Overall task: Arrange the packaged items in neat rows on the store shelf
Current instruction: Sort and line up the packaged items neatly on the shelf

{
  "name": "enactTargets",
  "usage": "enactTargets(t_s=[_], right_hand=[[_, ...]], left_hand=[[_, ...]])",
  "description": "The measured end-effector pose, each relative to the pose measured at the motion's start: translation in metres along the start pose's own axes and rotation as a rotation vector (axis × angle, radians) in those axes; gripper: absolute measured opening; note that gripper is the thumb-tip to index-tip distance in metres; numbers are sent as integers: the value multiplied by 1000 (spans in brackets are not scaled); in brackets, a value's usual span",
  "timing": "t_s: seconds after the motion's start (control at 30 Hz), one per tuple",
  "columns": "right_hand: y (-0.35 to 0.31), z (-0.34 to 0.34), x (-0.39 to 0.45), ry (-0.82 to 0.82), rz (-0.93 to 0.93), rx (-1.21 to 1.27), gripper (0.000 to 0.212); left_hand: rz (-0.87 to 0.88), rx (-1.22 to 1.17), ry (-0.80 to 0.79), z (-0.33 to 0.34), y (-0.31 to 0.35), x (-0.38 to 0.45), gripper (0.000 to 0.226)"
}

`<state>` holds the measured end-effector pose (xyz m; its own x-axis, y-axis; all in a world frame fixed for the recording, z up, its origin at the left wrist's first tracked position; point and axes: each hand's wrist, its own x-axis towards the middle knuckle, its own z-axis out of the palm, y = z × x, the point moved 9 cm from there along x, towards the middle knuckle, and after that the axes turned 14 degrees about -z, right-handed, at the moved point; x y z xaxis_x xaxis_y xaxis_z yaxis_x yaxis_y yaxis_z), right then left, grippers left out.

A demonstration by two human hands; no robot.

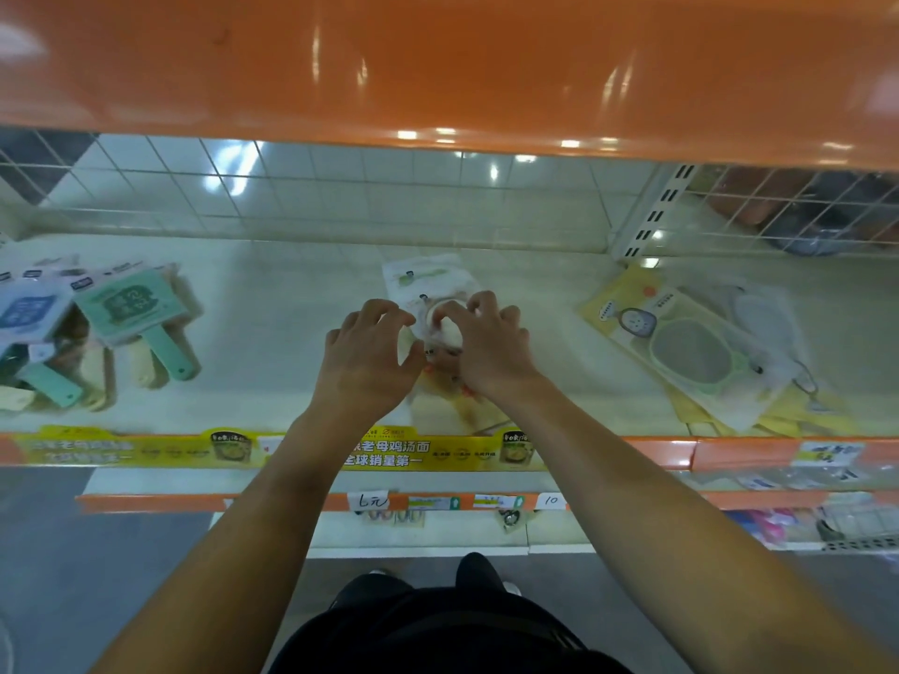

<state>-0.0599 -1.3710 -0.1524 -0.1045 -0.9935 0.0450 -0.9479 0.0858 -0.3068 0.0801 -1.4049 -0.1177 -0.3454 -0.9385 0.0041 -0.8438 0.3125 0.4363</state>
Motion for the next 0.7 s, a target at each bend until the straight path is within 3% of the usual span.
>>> enactTargets(t_s=[0.37, 0.7], right_hand=[[18, -35, -8, 127, 119, 25, 42], [82, -90, -66, 321, 412, -29, 43]], left_hand=[[94, -15, -47, 4, 13, 13, 37], [367, -51, -139, 40, 101, 12, 35]])
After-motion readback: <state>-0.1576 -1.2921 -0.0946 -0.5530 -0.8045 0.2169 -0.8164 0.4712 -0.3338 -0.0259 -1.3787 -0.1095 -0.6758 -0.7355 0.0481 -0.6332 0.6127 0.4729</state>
